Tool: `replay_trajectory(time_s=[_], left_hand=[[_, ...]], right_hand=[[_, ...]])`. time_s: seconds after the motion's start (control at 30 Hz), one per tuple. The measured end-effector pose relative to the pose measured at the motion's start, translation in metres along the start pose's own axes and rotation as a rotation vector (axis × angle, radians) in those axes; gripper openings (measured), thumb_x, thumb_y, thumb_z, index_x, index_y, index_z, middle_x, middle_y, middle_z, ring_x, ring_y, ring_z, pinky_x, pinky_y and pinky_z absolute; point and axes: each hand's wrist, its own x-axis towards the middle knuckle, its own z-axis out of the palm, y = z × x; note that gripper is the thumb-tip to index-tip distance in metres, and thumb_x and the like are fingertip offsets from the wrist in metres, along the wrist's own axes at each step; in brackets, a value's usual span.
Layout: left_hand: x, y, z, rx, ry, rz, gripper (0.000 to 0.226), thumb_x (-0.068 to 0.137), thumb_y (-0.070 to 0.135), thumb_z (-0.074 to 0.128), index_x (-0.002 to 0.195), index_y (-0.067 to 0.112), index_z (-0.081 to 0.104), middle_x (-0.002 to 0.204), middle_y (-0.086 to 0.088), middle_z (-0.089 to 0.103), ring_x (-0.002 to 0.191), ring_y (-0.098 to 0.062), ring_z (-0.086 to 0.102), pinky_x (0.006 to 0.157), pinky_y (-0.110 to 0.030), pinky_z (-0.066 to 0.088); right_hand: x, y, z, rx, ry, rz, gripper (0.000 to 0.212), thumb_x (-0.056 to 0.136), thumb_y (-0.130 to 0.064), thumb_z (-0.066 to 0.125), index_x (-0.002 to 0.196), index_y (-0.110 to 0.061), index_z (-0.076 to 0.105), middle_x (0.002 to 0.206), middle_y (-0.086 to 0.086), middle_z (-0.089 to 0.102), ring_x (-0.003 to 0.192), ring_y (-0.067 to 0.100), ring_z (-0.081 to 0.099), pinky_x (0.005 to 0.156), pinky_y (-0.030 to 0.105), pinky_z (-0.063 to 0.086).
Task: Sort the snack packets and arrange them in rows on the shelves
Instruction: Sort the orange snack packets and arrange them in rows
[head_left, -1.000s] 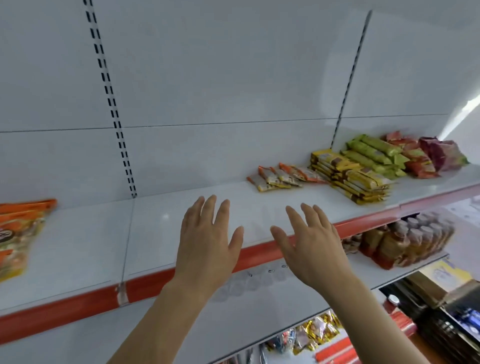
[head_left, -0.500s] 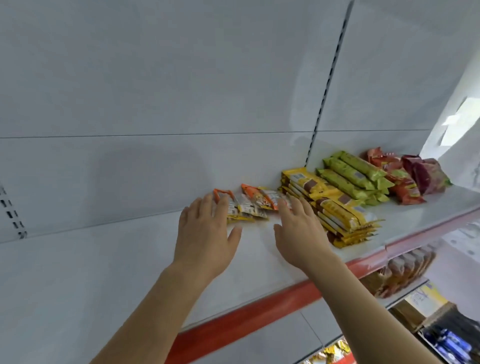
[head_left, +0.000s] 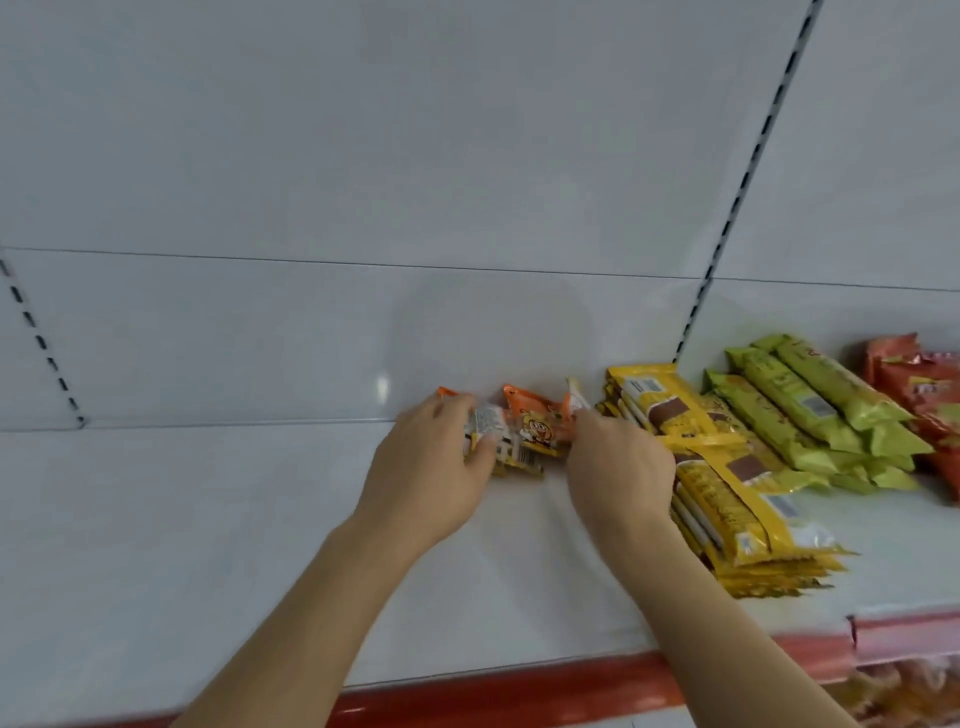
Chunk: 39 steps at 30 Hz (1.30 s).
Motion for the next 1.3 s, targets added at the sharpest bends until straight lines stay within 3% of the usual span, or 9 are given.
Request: replay_trajectory(time_s=[0.13, 0.23, 0.37, 0.53, 0.7, 0.83, 0.9, 1.13, 1.3], left_hand=[[0.007, 0.027, 0.013, -0.617, -0.019, -0.261, 0.042, 0.1, 0.06, 0.052, 0.12, 0.025, 0.065, 0.118, 0.002, 0.071, 0.113, -0.019, 0.066, 0.099, -0.041, 0.053], [0.011, 0.032, 0.018, -0.973, 0.056, -0.453, 0.023, 0.095, 0.039, 0.066, 0.105, 0.018, 0.067, 0.102, -0.009, 0.076, 0.101, -0.027, 0.074, 0.087, -0.048, 0.062], [0.013, 0.009, 0.012, -0.864, 0.262, -0.53, 0.016, 0.09, 0.024, 0.064, 0.105, 0.026, 0.067, 0.1, 0.002, 0.077, 0.093, -0.024, 0.075, 0.088, -0.054, 0.06], [0.01, -0.014, -0.005, -0.928, 0.176, -0.562, 0.019, 0.1, 0.013, 0.06, 0.116, 0.023, 0.061, 0.109, -0.003, 0.075, 0.093, -0.025, 0.076, 0.078, -0.044, 0.063], [0.011, -0.023, -0.014, -1.029, 0.198, -0.585, 0.022, 0.103, 0.01, 0.053, 0.121, 0.022, 0.055, 0.112, -0.003, 0.072, 0.091, -0.025, 0.075, 0.062, -0.036, 0.06], [0.011, -0.014, -0.016, -1.177, 0.164, -0.57, 0.021, 0.107, 0.031, 0.051, 0.124, 0.019, 0.056, 0.11, -0.007, 0.075, 0.084, -0.024, 0.076, 0.054, -0.033, 0.059], [0.011, -0.012, -0.016, -1.22, 0.135, -0.573, 0.041, 0.1, 0.054, 0.058, 0.122, 0.02, 0.057, 0.108, -0.006, 0.076, 0.086, -0.021, 0.077, 0.061, -0.036, 0.061], [0.004, -0.045, -0.03, -1.111, 0.285, -0.567, 0.022, 0.101, 0.024, 0.064, 0.121, 0.023, 0.053, 0.11, -0.005, 0.074, 0.085, -0.022, 0.076, 0.06, -0.031, 0.057], [-0.004, -0.053, -0.033, -1.062, 0.257, -0.518, 0.026, 0.102, 0.026, 0.063, 0.125, 0.022, 0.053, 0.11, -0.002, 0.073, 0.084, -0.017, 0.076, 0.053, -0.025, 0.055]], right_hand=[[-0.021, -0.002, -0.002, 0.352, 0.359, -0.311, 0.021, 0.081, -0.01, 0.056, 0.095, -0.018, 0.069, 0.08, -0.002, 0.07, 0.07, 0.025, 0.066, 0.048, 0.031, 0.044], [-0.04, -0.013, 0.001, 0.664, 0.261, -0.632, 0.021, 0.086, -0.008, 0.054, 0.098, -0.013, 0.07, 0.096, 0.0, 0.071, 0.092, 0.023, 0.065, 0.074, 0.04, 0.053], [-0.02, -0.002, 0.0, 0.667, 0.219, -0.459, 0.041, 0.086, -0.01, 0.053, 0.125, -0.014, 0.063, 0.124, 0.003, 0.067, 0.114, 0.023, 0.06, 0.088, 0.036, 0.053], [0.028, -0.001, 0.033, 0.142, -0.323, -0.25, 0.057, 0.094, -0.017, 0.049, 0.148, -0.02, 0.033, 0.152, 0.005, 0.039, 0.135, 0.033, 0.04, 0.104, 0.046, 0.044], [0.026, 0.0, 0.021, 0.127, 0.026, -0.188, 0.024, 0.097, -0.019, 0.05, 0.121, -0.023, 0.056, 0.101, 0.003, 0.07, 0.087, 0.029, 0.067, 0.059, 0.032, 0.038], [-0.012, -0.032, -0.008, 0.418, 0.349, -0.406, 0.045, 0.078, -0.005, 0.07, 0.12, -0.017, 0.067, 0.109, 0.0, 0.073, 0.076, 0.029, 0.065, 0.053, 0.034, 0.049], [-0.035, -0.057, -0.014, 0.49, 0.318, -0.56, 0.043, 0.082, -0.011, 0.062, 0.125, -0.016, 0.066, 0.122, -0.001, 0.069, 0.087, 0.029, 0.064, 0.066, 0.038, 0.056], [-0.008, -0.041, -0.004, 0.342, -0.164, -0.332, 0.064, 0.095, -0.02, 0.046, 0.155, -0.018, 0.027, 0.158, 0.0, 0.033, 0.142, 0.028, 0.034, 0.113, 0.039, 0.037], [0.012, -0.028, 0.031, 0.296, -0.242, -0.296, 0.05, 0.096, -0.018, 0.046, 0.145, -0.025, 0.049, 0.146, -0.002, 0.054, 0.124, 0.031, 0.054, 0.096, 0.039, 0.049]])
